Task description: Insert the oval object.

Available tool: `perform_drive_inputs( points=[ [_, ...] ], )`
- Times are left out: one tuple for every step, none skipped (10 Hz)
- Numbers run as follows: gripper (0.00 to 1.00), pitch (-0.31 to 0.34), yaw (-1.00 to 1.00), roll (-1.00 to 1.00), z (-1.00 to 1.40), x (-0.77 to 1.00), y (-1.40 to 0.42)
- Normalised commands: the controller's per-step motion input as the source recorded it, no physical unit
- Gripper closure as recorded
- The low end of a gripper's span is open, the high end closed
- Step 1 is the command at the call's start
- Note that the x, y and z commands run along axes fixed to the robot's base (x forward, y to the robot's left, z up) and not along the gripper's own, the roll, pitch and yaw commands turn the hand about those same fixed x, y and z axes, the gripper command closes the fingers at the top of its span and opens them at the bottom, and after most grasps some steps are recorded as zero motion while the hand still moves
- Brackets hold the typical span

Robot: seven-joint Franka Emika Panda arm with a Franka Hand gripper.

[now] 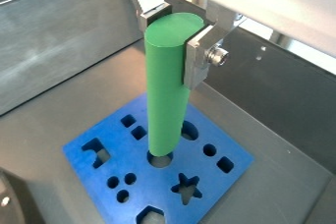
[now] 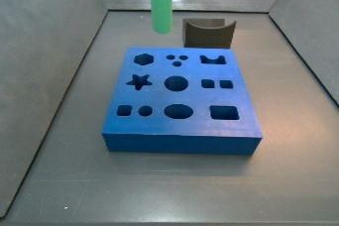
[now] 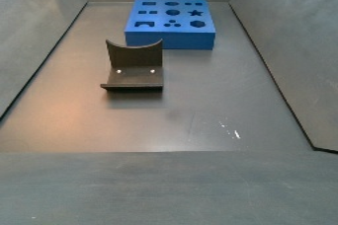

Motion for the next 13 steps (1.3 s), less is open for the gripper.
perform_drive_inputs(
  points=[
    [1.0,-0.01,-0.94,0.0,-0.21,0.0,-0.22],
    [1.0,-0.017,-0.93,-0.02,-0.19,0.0,-0.22],
    [1.0,-0.034,-0.91,-0.03,-0.2,0.0,-0.22],
    [1.0,-0.001,-0.91,-0.02,-0.21,0.0,-0.23],
    [1.0,-0.001,-0.91,-0.01,-0.21,0.0,-0.23],
    [1.0,0.0,-0.91,-0.01,-0.21,0.0,-0.23],
    [1.0,-0.001,-0.91,-0.01,-0.21,0.0,-0.23],
    [1.0,-0.003,-0.92,-0.01,-0.22,0.0,-0.23],
    [1.0,0.0,-0.94,0.0,-0.25,0.0,-0.19],
    [1.0,0.0,-0.99,0.0,-0.29,0.0,-0.14],
    [1.0,0.0,-1.0,0.0,-0.31,0.0,-0.1],
    [1.0,0.0,-1.0,0.0,-0.33,0.0,-0.04],
    [1.0,0.0,-1.0,0.0,-0.34,0.0,0.0]
  ],
)
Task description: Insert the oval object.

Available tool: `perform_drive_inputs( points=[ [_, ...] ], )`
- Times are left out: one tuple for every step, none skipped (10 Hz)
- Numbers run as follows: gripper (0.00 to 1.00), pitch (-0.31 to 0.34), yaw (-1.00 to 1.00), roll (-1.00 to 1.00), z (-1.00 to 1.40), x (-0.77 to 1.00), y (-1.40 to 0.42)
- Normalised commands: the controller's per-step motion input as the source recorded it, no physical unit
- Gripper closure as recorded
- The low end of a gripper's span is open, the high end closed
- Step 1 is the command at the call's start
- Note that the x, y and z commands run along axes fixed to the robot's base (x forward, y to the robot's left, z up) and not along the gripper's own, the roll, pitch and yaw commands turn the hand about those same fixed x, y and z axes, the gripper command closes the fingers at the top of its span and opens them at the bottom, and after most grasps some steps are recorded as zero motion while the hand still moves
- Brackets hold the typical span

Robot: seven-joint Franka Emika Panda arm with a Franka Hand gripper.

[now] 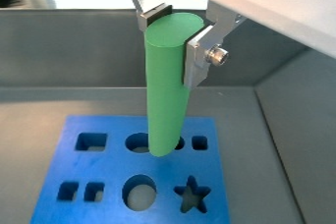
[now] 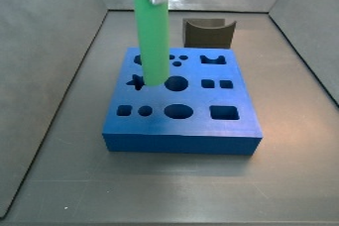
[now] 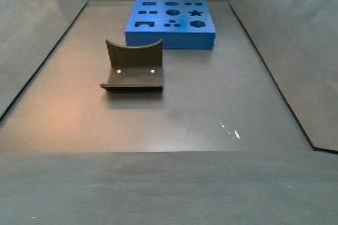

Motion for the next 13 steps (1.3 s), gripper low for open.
perform_drive_inputs(
  points=[
    [1.0,0.0,-1.0,0.0,-0.34,0.0,0.0],
    [1.0,0.0,-1.0,0.0,-0.33,0.0,0.0],
    [1.0,0.0,-1.0,-0.01,-0.25,0.0,0.0],
    [1.0,0.0,-1.0,-0.07,-0.1,0.08,-0.01],
    [1.0,0.0,-0.76,-0.11,-0.03,0.36,-0.02],
    [1.0,0.0,-0.68,-0.13,0.0,0.45,-0.03],
    [1.0,0.0,-0.79,-0.13,0.0,0.32,-0.03],
    [1.0,0.0,-1.0,-0.03,-0.17,0.01,-0.01],
    [1.0,0.0,-1.0,0.0,-0.24,0.0,0.0],
    [1.0,0.0,-1.0,0.01,-0.24,0.0,0.0],
    [1.0,0.057,-1.0,0.09,-0.23,-0.04,0.0],
    [1.0,0.104,-0.98,0.1,-0.2,-0.06,0.0],
    [1.0,0.139,-0.58,0.08,0.0,0.24,-0.14]
  ],
)
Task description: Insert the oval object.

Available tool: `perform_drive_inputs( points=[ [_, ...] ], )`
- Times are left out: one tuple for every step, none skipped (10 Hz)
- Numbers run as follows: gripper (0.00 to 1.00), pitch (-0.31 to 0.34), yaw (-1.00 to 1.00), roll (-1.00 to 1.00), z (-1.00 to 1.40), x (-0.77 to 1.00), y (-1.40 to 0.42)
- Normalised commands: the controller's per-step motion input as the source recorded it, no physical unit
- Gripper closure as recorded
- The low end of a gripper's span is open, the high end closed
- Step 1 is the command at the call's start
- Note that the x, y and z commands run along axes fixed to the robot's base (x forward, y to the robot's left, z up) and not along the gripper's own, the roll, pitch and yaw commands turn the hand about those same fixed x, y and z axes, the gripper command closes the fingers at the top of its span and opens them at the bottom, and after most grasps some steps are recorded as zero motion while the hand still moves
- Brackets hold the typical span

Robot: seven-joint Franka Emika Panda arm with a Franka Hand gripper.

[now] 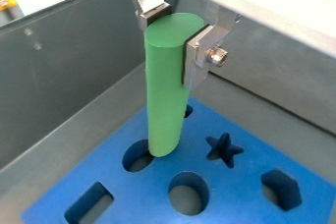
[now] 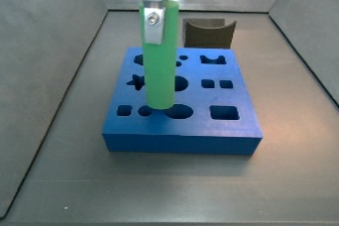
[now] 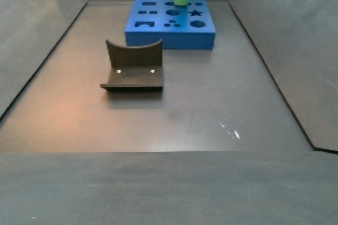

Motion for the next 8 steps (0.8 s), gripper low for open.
perform_drive_inputs(
  points=[
    [1.0,0.027,-0.11,0.04,0.0,0.14,-0.11],
    [1.0,0.0,0.0,-0.01,0.0,0.0,0.0],
    [1.0,0.0,0.0,0.0,-0.1,0.21,-0.07],
    [1.0,0.099,0.0,0.07,-0.08,0.63,-0.21],
    [1.0,0.104,0.0,0.04,-0.04,0.73,-0.23],
    [1.0,0.131,-0.1,0.04,-0.02,0.82,-0.23],
    [1.0,0.116,-0.11,0.03,-0.03,0.62,-0.09],
    [1.0,0.114,-0.04,0.09,-0.04,0.19,0.0]
  ],
)
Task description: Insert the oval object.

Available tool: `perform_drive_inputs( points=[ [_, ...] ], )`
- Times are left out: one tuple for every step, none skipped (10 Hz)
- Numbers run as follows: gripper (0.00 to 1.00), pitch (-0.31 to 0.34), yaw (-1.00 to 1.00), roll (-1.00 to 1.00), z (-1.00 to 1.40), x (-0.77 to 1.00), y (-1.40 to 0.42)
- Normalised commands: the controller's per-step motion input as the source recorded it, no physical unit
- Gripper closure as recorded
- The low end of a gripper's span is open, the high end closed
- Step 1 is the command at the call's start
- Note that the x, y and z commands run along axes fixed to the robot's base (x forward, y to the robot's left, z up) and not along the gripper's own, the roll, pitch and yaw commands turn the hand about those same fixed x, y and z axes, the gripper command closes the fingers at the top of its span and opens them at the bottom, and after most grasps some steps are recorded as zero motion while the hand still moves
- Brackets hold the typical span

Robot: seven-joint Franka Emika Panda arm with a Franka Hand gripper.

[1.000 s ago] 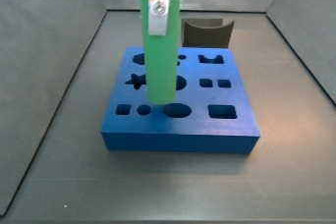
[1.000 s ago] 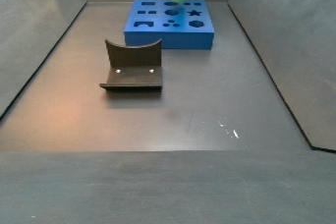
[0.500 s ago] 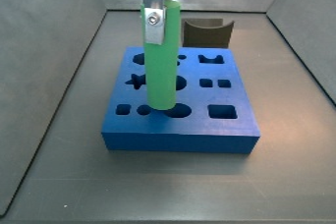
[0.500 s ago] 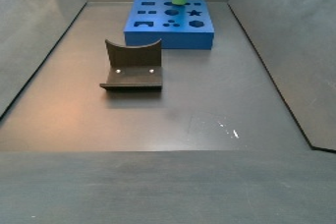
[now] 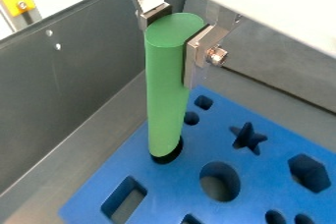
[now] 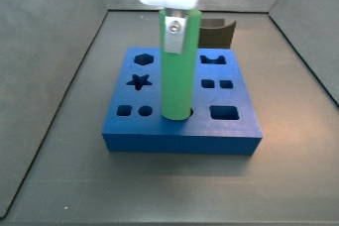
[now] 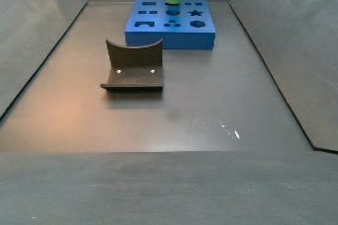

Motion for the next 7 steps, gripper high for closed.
perform_drive_inputs(
  points=[
    [1.0,0.13,-0.07,0.13,-0.04,0.05,0.11],
    [1.0,0.161,-0.11,0.17,-0.03,0.06,0.1],
    [1.0,0.143,-0.09,0.19,-0.08,0.0,0.08],
    [1.0,0.06,-0.05,0.14,-0.1,-0.17,0.0],
    [1.0,0.023,0.0,0.13,-0.11,-0.27,0.0],
    [1.0,0.0,0.0,0.05,-0.13,-0.09,-0.03],
    [1.0,0.0,0.0,0.01,-0.2,0.0,-0.07]
  ],
)
